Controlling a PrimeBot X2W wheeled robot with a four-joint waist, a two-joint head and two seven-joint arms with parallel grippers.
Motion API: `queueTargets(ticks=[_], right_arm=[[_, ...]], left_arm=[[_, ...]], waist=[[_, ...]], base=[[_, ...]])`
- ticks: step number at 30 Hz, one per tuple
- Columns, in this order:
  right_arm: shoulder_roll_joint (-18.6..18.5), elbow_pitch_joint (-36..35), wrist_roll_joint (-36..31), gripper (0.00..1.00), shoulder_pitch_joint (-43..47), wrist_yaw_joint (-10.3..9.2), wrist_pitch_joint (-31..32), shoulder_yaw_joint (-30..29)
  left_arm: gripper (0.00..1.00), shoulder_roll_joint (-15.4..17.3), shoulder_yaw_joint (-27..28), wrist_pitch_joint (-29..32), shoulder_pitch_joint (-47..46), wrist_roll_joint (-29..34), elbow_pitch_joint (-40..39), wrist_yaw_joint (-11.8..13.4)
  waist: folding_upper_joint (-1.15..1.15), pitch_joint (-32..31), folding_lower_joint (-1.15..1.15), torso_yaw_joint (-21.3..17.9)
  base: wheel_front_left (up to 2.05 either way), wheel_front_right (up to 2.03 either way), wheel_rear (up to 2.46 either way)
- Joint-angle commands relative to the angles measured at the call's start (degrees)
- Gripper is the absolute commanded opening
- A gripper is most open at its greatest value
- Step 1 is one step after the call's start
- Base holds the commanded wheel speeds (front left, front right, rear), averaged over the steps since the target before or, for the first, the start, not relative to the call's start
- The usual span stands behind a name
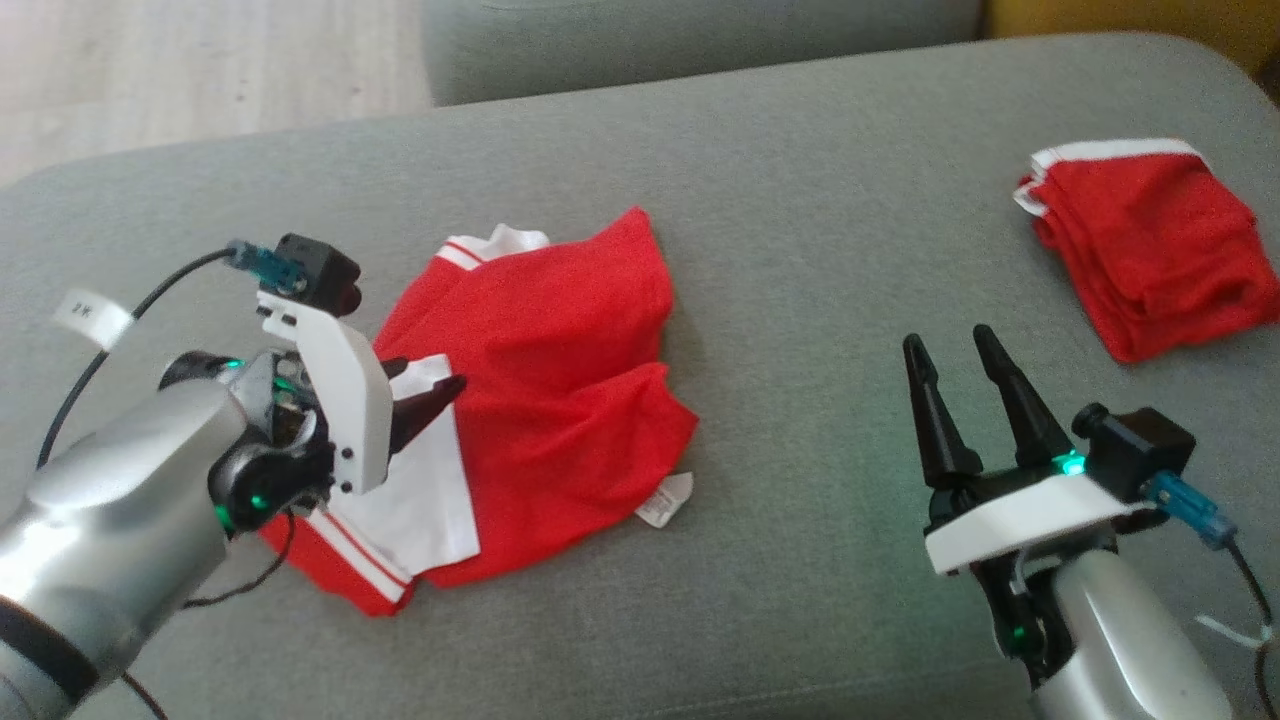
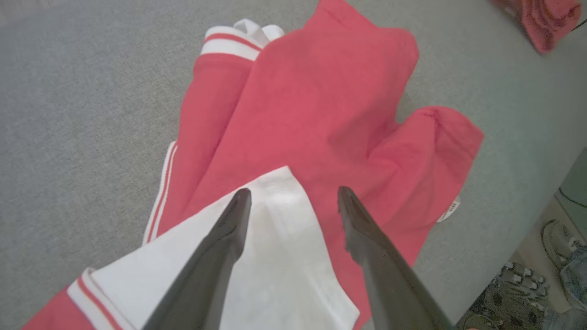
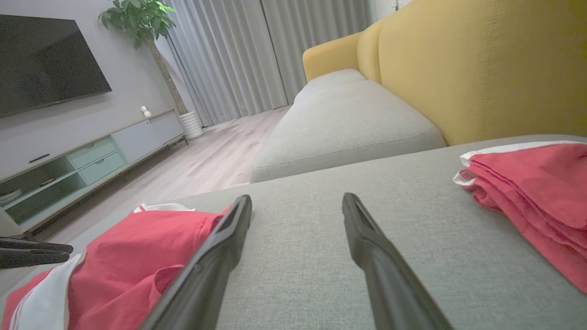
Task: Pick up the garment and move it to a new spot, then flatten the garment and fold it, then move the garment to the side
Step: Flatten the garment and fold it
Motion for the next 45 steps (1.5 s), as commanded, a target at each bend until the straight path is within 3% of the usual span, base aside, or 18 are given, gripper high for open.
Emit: queueTargets(ticks=[1, 9, 12, 14, 15, 16, 18, 19, 27, 33, 37, 45], right_arm=[[-0.05, -1.57, 0.13, 1.00, -2.94, -0.04, -0.73, 1.01], [0.26, -0.20, 0.51, 1.00, -3.94, -0.04, -1.83, 1.09], [0.23, 0.27, 0.56, 1.00, -3.93, -0.04, -2.15, 0.93], [0.24, 0.57, 0.51, 1.00, -3.85, -0.04, -2.31, 0.66], [0.25, 0.68, 0.48, 1.00, -3.80, -0.04, -2.38, 0.54], [0.24, 0.75, 0.46, 1.00, -3.79, -0.04, -2.43, 0.50], [0.28, 0.81, 0.43, 1.00, -3.88, -0.04, -2.51, 0.52], [0.30, 0.86, 0.42, 1.00, -3.93, -0.04, -2.54, 0.51], [0.01, 1.18, 0.44, 1.00, -3.55, -0.04, -2.75, 0.10], [-0.65, 1.24, 0.41, 1.00, -1.84, -0.04, -2.65, -1.29], [-0.76, 0.98, 0.36, 1.00, -1.30, -0.04, -2.37, -1.32], [-0.54, 0.38, 0.19, 1.00, -0.26, -0.04, -1.69, -1.31]], left_arm=[[1.00, 1.45, 2.05, 0.16, -4.41, 0.76, 0.14, 0.39], [1.00, 0.06, 0.81, 4.34, -6.49, 2.44, 5.75, -1.54], [0.85, 0.26, 0.61, 5.18, -6.86, 2.78, 6.38, -1.98], [0.81, 0.40, 0.49, 5.73, -6.98, 2.96, 6.54, -2.20], [0.75, 0.46, 0.42, 6.07, -6.99, 3.04, 6.62, -2.29], [0.61, 0.49, 0.36, 6.34, -6.98, 3.16, 6.67, -2.35], [0.26, 0.55, 0.28, 6.65, -6.85, 3.23, 6.75, -2.49], [0.00, 0.53, 0.25, 6.68, -6.81, 3.21, 6.79, -2.56], [0.00, -0.05, 1.34, 4.54, -7.11, 2.40, 6.06, -2.89], [0.00, 1.45, 1.99, 3.64, -8.00, 2.62, 2.40, -2.85], [0.00, 4.68, 1.67, 4.98, -6.81, 2.83, -0.27, -1.64], [0.00, 15.00, 1.60, 4.97, 1.80, 0.43, -6.69, 5.19]], waist=[[0.00, 1.04, 0.00, -1.46], [0.00, 2.19, 0.00, -4.15], [0.00, 2.04, 0.00, -4.26], [0.00, 1.81, 0.00, -4.03], [0.00, 1.68, 0.00, -3.87], [0.00, 1.56, 0.00, -3.67], [0.00, 1.44, 0.00, -3.25], [0.00, 1.38, 0.00, -3.03], [0.00, 0.86, 0.00, -0.81], [0.00, -1.06, 0.00, 4.58], [0.00, -1.91, 0.00, 7.62], [0.00, -3.04, 0.00, 12.55]], base=[[0.00, 0.00, 0.00], [0.00, 0.00, 0.00], [0.00, 0.00, 0.00], [0.00, 0.00, 0.00], [0.00, 0.00, 0.00], [0.00, 0.00, 0.00], [0.00, 0.00, 0.00], [0.00, 0.00, 0.00], [0.00, 0.00, 0.00], [0.00, 0.00, 0.00], [0.00, 0.00, 0.00], [0.00, 0.00, 0.00]])
